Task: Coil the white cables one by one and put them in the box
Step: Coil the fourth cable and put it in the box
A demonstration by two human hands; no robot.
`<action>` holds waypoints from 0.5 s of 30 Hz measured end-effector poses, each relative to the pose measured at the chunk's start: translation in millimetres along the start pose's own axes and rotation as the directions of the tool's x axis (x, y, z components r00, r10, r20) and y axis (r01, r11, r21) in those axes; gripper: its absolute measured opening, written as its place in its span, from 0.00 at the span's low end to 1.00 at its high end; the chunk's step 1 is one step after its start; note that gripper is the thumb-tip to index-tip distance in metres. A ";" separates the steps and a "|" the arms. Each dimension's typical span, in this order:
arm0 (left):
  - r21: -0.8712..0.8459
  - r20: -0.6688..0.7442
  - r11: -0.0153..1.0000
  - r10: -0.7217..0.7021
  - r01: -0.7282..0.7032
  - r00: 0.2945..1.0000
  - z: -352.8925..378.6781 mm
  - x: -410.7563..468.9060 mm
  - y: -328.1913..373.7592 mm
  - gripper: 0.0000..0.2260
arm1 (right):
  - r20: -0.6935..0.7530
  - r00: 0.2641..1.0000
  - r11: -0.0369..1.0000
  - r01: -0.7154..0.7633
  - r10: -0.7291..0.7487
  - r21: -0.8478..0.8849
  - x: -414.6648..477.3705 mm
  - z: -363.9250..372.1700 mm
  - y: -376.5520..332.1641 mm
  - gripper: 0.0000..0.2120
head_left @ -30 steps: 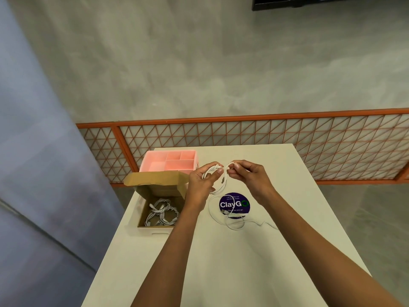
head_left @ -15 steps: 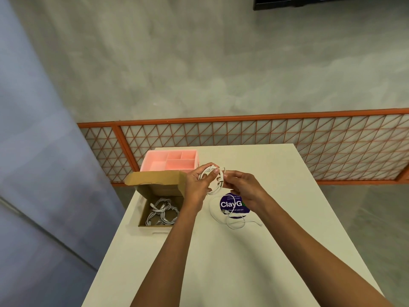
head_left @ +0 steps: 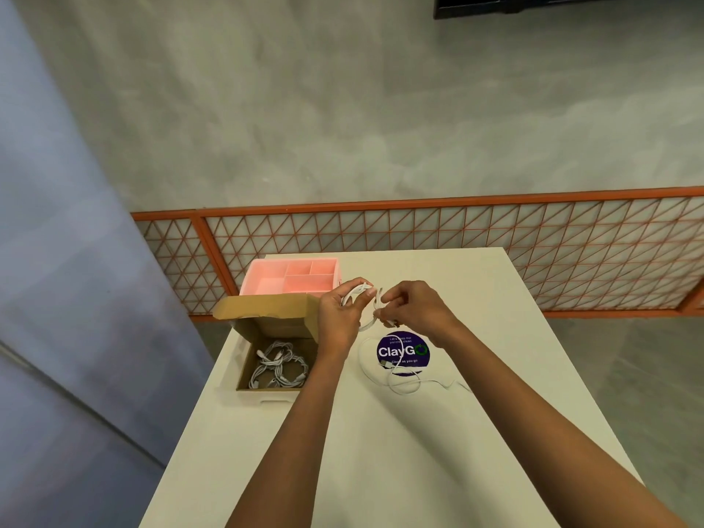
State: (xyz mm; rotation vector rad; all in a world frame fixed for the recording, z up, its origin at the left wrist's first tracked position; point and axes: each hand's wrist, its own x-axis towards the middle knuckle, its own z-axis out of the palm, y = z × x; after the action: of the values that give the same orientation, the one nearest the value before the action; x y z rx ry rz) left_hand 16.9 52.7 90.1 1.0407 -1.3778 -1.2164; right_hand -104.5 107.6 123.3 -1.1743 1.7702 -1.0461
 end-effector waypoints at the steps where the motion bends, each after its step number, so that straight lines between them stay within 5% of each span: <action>1: 0.009 -0.004 1.000 0.004 -0.004 1.000 0.6 -0.6 0.5 0.09 | -0.025 0.999 0.999 -0.024 0.024 -0.024 0.0 0.3 -3.2 0.09; 4: 0.041 -0.012 0.999 0.029 -0.029 1.000 1.1 -2.2 0.7 0.09 | 0.072 0.992 0.993 -0.098 0.102 -0.062 -1.0 -1.8 -11.2 0.02; 8: 0.093 0.008 0.990 0.106 -0.106 0.994 -0.2 -6.4 -0.6 0.07 | 0.195 0.965 0.976 -0.141 0.173 -0.167 -1.8 -9.7 -20.7 0.09; 15: 0.196 0.033 0.961 0.192 -0.194 0.981 -5.9 -5.6 -7.3 0.07 | 0.188 0.981 0.981 0.073 -0.038 -0.180 -3.2 -11.2 -9.4 0.12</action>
State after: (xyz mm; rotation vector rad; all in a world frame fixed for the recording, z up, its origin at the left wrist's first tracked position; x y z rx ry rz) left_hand 23.5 56.4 82.2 1.0080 -1.5963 -0.9590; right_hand -110.5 110.8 136.6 -1.3956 1.7247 -0.7876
